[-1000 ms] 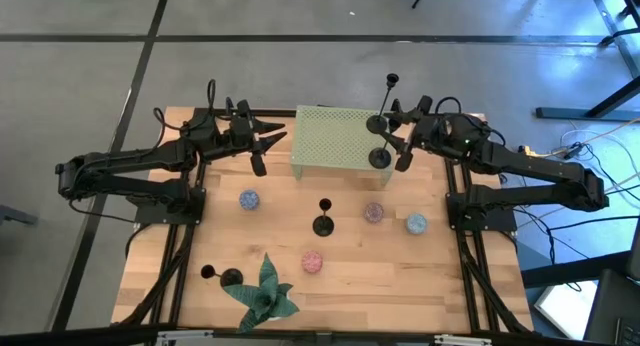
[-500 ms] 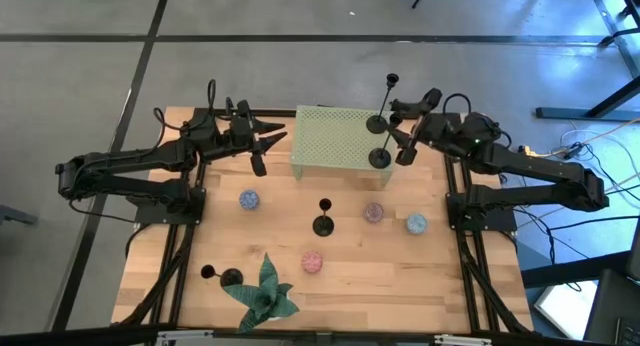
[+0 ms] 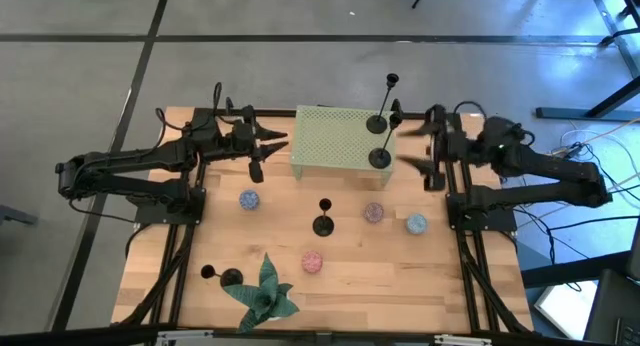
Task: Pick & Place candle stick holders
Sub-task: Put the black candle holder on the shelf
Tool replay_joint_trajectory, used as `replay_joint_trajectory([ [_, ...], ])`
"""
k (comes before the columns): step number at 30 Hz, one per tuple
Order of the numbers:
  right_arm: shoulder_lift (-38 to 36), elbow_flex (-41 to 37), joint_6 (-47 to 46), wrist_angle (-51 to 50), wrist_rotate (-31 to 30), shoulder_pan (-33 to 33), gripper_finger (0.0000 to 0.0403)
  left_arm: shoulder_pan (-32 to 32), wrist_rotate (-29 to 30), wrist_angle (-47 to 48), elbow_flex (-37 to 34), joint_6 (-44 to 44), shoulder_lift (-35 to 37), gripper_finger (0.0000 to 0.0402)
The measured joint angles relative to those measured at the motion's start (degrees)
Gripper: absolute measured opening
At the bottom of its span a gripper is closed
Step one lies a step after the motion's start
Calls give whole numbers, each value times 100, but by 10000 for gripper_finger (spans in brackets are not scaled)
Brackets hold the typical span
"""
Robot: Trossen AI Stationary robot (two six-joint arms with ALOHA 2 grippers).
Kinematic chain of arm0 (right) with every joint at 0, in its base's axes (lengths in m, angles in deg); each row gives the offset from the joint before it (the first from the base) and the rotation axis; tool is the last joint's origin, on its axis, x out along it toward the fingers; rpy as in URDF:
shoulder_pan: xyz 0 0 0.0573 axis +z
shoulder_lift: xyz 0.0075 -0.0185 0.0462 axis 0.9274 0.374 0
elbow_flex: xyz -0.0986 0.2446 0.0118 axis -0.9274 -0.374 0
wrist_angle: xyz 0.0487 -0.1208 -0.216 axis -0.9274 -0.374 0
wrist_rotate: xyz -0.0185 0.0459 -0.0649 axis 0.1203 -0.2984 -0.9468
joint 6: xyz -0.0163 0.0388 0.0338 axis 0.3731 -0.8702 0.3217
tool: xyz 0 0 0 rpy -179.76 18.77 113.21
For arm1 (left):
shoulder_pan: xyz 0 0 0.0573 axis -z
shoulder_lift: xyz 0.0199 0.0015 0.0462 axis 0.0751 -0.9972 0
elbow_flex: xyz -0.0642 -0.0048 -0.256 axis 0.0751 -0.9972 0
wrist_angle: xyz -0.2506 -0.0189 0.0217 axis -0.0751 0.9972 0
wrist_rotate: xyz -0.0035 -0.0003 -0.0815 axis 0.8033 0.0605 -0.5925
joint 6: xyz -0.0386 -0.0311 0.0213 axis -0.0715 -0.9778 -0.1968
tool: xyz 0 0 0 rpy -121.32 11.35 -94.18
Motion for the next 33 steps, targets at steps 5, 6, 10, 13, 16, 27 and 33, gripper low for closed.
replay_joint_trajectory([
  [5,36,-174,-352,-859,494,688,222,265,-465,19,0,2,0,88],
  [6,70,-251,-443,-874,613,824,222,330,-465,35,0,6,0,88],
  [10,251,-702,-639,-374,796,1325,221,592,-449,102,0,38,0,88],
  [13,537,-1096,-794,331,592,1601,221,807,-445,196,0,7,-34,88],
  [16,881,-1421,-949,1254,195,1779,221,1039,-441,197,0,4,-121,88],
  [27,2689,-1688,-1635,2916,-730,1897,221,1503,-387,195,4,53,-416,88],
  [33,3646,-1688,-1774,3868,-1443,1895,221,1508,-284,197,4,251,-420,88],
])
